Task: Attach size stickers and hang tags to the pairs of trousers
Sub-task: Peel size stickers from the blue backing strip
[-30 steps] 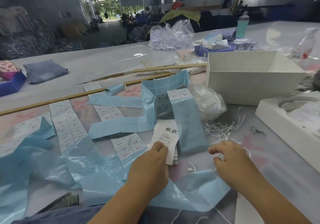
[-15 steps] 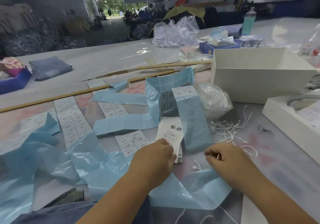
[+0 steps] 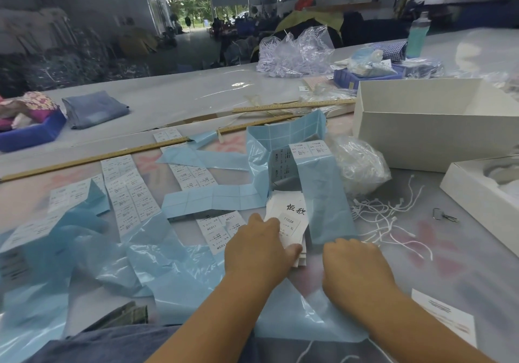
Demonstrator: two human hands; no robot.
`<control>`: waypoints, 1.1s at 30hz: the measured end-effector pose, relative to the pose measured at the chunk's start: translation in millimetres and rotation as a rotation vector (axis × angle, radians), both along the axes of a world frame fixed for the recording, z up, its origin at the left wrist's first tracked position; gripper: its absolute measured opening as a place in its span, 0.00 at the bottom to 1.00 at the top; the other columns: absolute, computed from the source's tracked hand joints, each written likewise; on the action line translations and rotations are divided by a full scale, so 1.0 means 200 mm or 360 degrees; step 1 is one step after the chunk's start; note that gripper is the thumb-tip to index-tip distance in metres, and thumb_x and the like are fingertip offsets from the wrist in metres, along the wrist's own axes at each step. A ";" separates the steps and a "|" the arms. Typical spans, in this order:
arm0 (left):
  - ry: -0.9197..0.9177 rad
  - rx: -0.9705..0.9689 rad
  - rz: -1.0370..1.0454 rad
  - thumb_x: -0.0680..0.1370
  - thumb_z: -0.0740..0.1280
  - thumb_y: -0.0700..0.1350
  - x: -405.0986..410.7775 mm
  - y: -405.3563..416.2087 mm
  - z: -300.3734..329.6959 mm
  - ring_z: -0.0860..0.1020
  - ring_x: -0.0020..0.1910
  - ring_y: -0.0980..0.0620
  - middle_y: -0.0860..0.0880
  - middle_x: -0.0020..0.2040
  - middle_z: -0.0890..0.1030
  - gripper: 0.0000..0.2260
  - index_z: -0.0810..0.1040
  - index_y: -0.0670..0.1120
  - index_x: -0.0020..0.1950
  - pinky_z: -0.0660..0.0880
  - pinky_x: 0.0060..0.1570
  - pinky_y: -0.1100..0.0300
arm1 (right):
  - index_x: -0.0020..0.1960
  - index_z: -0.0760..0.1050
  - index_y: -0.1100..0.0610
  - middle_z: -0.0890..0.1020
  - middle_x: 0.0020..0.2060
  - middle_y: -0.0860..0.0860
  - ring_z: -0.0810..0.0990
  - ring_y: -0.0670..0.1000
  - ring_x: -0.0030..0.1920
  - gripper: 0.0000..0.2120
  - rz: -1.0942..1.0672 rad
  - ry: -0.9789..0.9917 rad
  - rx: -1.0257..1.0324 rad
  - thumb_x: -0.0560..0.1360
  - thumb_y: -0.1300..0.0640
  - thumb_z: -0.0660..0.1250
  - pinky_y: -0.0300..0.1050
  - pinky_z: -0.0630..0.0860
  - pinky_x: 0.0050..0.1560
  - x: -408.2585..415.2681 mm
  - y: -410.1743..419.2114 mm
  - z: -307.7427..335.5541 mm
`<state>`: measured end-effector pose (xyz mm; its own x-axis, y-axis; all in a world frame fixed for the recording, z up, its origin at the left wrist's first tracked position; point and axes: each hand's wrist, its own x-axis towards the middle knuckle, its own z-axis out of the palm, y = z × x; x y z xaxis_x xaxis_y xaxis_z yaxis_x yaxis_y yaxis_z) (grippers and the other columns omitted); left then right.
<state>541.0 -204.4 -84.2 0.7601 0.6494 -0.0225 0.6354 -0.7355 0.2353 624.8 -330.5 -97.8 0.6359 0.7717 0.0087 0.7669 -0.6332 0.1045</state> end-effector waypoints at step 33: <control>0.0149 0.0478 -0.0302 0.75 0.60 0.37 0.04 -0.08 0.06 0.79 0.47 0.42 0.44 0.50 0.80 0.09 0.75 0.43 0.54 0.53 0.27 0.59 | 0.39 0.72 0.51 0.75 0.26 0.48 0.71 0.45 0.26 0.12 0.0069 0.1058 0.1839 0.79 0.64 0.63 0.34 0.66 0.28 -0.01 0.03 0.08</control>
